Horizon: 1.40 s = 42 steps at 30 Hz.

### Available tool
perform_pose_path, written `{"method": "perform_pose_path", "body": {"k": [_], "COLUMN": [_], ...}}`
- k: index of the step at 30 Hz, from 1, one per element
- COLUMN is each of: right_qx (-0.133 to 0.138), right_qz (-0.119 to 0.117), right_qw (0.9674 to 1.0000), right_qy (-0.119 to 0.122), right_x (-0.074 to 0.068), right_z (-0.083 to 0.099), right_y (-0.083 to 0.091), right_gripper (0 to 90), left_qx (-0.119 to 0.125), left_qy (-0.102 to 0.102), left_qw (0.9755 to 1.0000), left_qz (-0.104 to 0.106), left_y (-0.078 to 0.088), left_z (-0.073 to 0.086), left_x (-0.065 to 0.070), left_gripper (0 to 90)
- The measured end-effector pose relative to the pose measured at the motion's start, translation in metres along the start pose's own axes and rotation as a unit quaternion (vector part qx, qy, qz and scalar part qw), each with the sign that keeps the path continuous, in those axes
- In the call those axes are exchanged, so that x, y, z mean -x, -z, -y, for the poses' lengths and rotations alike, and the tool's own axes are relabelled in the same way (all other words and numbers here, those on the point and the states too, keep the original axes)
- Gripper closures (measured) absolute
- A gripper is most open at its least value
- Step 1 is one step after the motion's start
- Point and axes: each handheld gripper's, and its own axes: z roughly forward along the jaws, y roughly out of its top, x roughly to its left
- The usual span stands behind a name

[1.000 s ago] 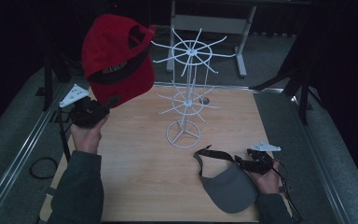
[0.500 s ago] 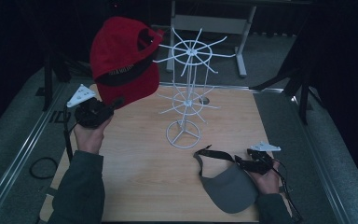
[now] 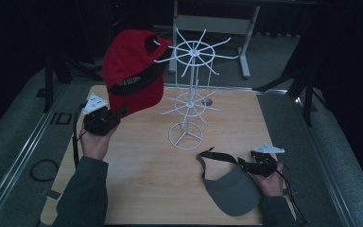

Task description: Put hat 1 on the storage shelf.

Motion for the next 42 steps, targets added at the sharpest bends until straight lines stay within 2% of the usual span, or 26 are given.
{"method": "perform_pose_path", "body": {"k": [5,11,15,19,23,27,35,42], "right_qx": [0.0,0.0,0.0,0.0,0.0,0.0,0.0,0.0], "right_qz": [0.0,0.0,0.0,0.0,0.0,0.0,0.0,0.0], "right_qw": [1.0,1.0,1.0,1.0,1.0,1.0,1.0,1.0], "right_qy": [0.0,-0.001,0.0,0.0,0.0,0.0,0.0,0.0], "right_x": [0.0,0.0,0.0,0.0,0.0,0.0,0.0,0.0], "right_z": [0.0,0.0,0.0,0.0,0.0,0.0,0.0,0.0], "right_y": [0.0,0.0,0.0,0.0,0.0,0.0,0.0,0.0], "right_gripper": [31.7,31.7,31.7,31.7,31.7,31.7,31.7,31.7], "left_qx": [-0.018,-0.041,-0.049,-0.047,-0.041,-0.048,-0.046,-0.046], "left_qy": [-0.004,-0.001,-0.003,0.001,-0.001,-0.004,0.003,-0.004], "left_qw": [0.9998,0.9991,0.9988,0.9988,0.9991,0.9987,0.9988,0.9989], "left_qz": [-0.007,0.0,0.006,0.012,0.013,0.013,0.014,0.011], "left_y": [-0.005,-0.012,-0.015,-0.014,-0.011,-0.009,-0.004,0.005], "left_z": [0.013,0.028,0.034,0.036,0.037,0.04,0.046,0.049], "left_x": [0.0,0.001,0.002,0.002,0.001,0.0,-0.006,-0.007], "left_gripper": [85.7,85.6,84.8,83.6,70.1,61.0,55.7,52.2]}}
